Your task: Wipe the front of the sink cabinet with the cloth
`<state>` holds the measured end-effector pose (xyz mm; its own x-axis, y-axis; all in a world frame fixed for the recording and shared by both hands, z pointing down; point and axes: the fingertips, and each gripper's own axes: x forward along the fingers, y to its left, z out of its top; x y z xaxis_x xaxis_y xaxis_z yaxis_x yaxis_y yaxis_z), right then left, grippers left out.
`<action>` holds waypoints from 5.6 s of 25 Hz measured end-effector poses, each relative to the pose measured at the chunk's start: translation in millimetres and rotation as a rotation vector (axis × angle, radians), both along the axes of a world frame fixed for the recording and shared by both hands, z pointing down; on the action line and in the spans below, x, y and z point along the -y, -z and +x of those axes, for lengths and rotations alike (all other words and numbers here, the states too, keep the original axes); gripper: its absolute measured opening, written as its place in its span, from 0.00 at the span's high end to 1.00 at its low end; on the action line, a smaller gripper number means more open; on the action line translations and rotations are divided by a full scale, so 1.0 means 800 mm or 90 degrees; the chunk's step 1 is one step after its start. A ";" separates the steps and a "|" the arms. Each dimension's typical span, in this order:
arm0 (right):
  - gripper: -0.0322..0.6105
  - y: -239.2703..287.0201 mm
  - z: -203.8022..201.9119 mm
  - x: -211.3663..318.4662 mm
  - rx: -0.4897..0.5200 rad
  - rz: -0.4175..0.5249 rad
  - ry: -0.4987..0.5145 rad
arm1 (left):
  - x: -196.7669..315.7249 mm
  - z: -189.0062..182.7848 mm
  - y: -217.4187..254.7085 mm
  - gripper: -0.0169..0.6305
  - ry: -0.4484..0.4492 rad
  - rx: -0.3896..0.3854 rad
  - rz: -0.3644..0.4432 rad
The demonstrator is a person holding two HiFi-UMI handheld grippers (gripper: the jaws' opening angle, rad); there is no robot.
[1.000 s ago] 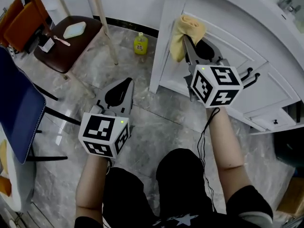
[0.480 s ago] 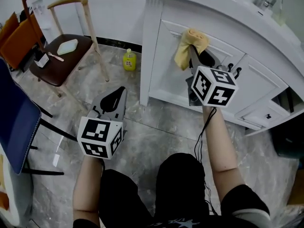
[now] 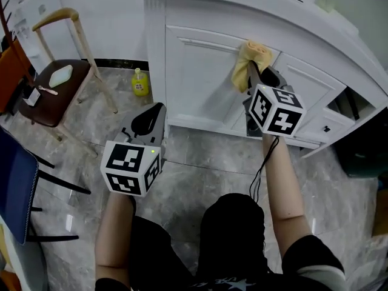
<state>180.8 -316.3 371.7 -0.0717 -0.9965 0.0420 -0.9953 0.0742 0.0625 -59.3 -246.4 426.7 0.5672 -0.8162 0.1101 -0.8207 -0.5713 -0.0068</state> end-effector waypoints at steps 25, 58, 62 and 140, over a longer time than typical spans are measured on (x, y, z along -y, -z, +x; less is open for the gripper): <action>0.85 -0.066 -0.152 0.011 0.041 -0.040 0.199 | -0.008 -0.084 -0.045 0.95 0.080 0.004 -0.047; 0.84 -0.105 -0.009 0.015 0.027 -0.061 -0.007 | 0.001 0.024 -0.069 0.95 -0.011 -0.007 -0.070; 0.84 -0.108 0.006 0.008 0.016 -0.068 -0.023 | -0.001 0.042 -0.066 0.95 -0.029 -0.006 -0.068; 0.84 -0.275 -0.097 0.007 -0.022 -0.121 0.162 | -0.005 -0.055 -0.146 0.95 0.063 -0.012 -0.131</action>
